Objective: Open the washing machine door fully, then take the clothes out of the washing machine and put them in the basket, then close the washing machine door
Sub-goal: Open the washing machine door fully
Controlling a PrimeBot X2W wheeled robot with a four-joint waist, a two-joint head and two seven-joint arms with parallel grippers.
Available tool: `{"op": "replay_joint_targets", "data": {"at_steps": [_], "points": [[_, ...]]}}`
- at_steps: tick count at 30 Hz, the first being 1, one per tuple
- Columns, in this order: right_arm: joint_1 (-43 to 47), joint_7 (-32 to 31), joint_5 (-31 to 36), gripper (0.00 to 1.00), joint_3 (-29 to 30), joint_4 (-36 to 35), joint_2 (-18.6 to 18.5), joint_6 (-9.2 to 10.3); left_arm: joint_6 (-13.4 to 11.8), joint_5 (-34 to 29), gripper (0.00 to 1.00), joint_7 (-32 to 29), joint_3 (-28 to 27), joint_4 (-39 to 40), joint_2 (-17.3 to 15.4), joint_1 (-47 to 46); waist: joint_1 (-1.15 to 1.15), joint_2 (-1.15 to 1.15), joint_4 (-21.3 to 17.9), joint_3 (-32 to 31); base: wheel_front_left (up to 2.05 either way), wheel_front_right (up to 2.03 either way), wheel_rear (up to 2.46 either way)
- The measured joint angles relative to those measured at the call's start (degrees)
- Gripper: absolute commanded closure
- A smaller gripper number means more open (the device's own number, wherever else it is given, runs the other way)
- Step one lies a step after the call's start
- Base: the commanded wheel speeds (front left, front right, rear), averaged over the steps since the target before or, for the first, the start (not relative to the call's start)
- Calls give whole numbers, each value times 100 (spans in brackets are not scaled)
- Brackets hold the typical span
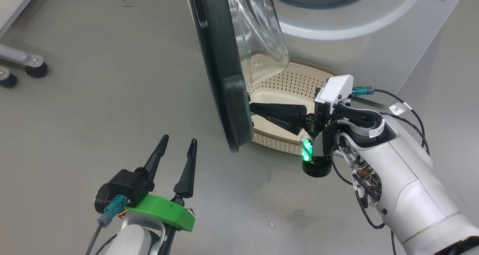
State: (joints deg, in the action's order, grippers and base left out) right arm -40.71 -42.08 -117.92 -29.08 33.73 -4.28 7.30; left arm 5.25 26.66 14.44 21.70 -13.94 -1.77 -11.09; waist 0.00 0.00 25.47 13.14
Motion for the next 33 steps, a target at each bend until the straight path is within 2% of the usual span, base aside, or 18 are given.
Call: {"op": "replay_joint_targets", "data": {"at_steps": [11,13,16,17,23,27,28,29,30,31,33], "points": [[5,546,-170,100,-299,-149,31,-21,-73,38,0,0,-172,-11,0,1,0,0,-54,-75,0,0,0],[7,773,-40,100,-258,-102,49,-182,-74,34,0,0,-232,-24,0,1,0,0,-95,-128,0,0,0],[7,1202,452,100,-165,-16,37,-499,-74,-30,0,0,-337,-43,0,2,0,0,-170,-221,0,0,0],[7,1404,856,100,-276,-11,-86,-712,-74,-91,0,0,-426,-57,1,7,0,0,-234,-289,0,0,0],[80,2102,1905,100,-594,-16,-588,-1247,-74,-154,0,0,-693,-78,-43,113,0,0,-483,-518,0,0,0],[158,2702,2955,100,-1039,-83,-932,-1330,-74,-154,0,0,-873,-78,-94,213,0,0,-688,-667,0,0,0],[158,2702,2955,100,-1039,-83,-932,-1330,-74,-154,0,0,-873,-78,-94,213,0,0,-688,-667,0,0,0],[158,2902,3243,100,-1127,-102,-1027,-1330,-74,-154,0,0,-923,-71,-97,241,0,0,-743,-704,0,0,0],[157,3317,3841,100,-1338,-154,-1199,-1330,-74,-153,0,0,-1033,-62,-103,316,0,0,-858,-767,0,0,0],[157,3317,3841,100,-1338,-154,-1199,-1330,-74,-153,0,0,-1033,-62,-103,316,0,0,-858,-767,0,0,0],[157,3687,4322,100,-1484,-213,-1305,-1330,-74,-153,0,0,-1087,-56,-125,381,0,0,-974,-820,0,0,0]]}}
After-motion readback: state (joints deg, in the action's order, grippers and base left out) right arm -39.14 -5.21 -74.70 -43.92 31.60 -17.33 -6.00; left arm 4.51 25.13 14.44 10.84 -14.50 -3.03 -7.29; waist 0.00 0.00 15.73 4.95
